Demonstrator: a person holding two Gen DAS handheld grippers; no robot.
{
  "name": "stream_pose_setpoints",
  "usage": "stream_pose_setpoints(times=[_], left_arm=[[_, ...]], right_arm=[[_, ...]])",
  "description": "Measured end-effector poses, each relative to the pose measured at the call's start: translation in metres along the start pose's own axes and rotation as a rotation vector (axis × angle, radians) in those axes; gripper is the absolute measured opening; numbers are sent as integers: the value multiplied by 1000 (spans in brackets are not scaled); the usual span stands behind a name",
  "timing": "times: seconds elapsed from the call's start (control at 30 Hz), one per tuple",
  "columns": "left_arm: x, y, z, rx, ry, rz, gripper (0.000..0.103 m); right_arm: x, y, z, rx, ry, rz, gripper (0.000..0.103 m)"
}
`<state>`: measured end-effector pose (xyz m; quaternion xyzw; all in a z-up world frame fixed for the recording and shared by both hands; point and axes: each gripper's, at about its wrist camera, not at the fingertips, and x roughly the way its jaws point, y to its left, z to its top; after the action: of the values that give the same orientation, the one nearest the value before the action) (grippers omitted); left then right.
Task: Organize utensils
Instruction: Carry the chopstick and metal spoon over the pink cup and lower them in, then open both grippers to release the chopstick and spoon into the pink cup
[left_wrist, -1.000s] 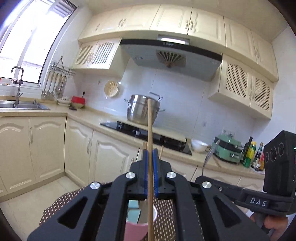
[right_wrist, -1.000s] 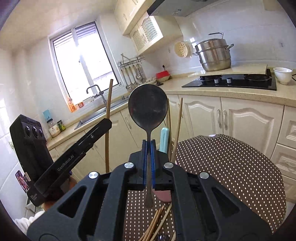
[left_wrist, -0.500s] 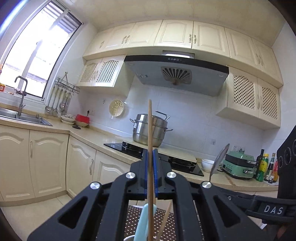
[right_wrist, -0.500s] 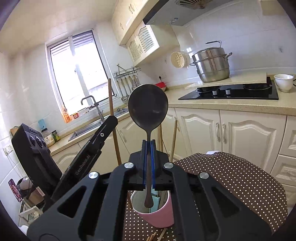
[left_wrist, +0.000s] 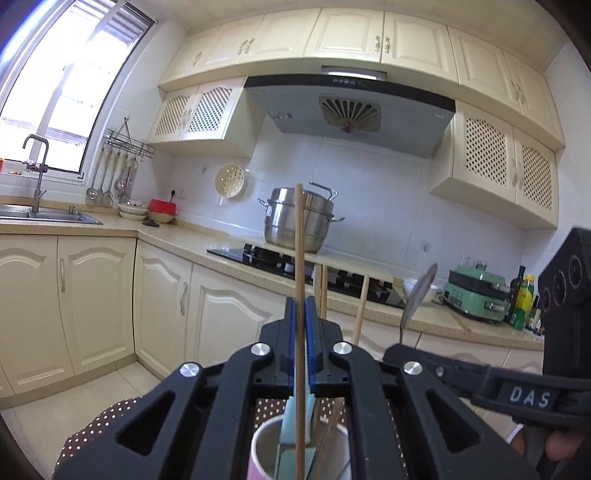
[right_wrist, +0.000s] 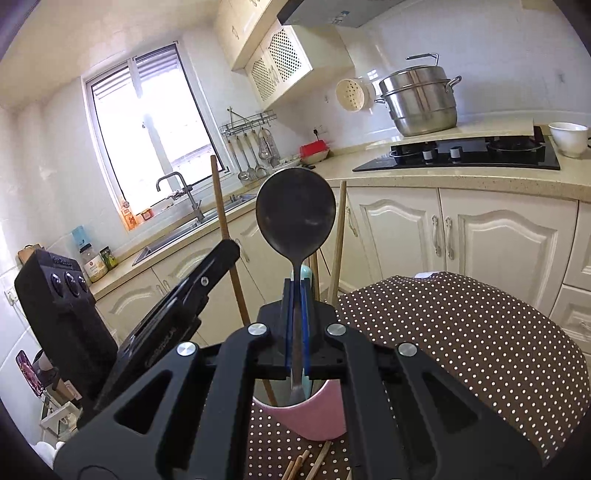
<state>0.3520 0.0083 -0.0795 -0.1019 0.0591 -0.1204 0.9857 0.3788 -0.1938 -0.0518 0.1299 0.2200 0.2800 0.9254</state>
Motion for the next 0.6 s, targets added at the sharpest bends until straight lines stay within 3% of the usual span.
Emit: stream_pose_setpoints(times=[0.13, 0.23, 0.33, 0.6], left_arm=[[-10, 1, -9, 17, 54, -9, 7], [-15, 6, -12, 7, 96, -9, 40], [-25, 10, -13, 15, 107, 3, 40], [-47, 27, -10, -32, 163, 1, 58]], right_arm=[[-2, 6, -10, -26, -2, -31, 4], [-2, 7, -16, -27, -3, -46, 4], [1, 5, -20, -22, 7, -65, 4], [5, 11, -30, -42, 20, -112, 4]])
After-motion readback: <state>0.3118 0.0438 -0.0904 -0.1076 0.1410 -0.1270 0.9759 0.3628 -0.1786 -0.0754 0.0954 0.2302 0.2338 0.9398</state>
